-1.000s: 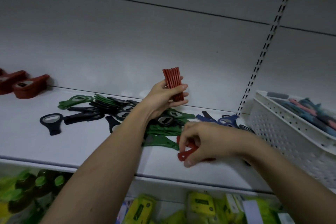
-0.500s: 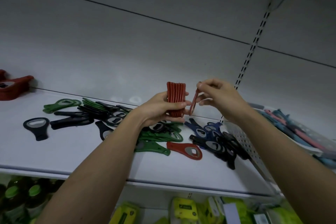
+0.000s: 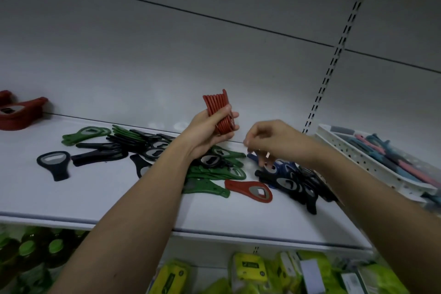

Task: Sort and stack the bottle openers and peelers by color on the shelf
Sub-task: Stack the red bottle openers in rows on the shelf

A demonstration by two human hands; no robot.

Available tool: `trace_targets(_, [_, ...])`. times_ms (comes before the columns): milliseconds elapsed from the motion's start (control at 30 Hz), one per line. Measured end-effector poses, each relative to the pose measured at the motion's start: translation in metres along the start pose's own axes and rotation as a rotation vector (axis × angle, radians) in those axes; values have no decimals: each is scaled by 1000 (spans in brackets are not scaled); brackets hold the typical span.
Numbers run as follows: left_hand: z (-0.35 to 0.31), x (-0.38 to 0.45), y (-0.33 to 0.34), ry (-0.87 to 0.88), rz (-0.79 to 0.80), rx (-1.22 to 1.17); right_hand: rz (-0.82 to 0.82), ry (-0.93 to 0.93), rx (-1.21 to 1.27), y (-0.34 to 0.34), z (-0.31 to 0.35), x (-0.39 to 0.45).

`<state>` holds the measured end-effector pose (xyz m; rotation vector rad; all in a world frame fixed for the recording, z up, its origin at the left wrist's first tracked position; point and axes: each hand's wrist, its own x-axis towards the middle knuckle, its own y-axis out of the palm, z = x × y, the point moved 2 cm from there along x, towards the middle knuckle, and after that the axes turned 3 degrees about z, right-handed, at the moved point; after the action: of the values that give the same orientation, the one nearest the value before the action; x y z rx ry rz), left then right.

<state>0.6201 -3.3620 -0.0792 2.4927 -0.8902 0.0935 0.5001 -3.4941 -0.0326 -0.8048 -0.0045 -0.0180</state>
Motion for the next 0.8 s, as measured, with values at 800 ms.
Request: trace_targets(800, [5, -15, 12, -181, 256, 25, -228, -62, 282, -21, 16, 4])
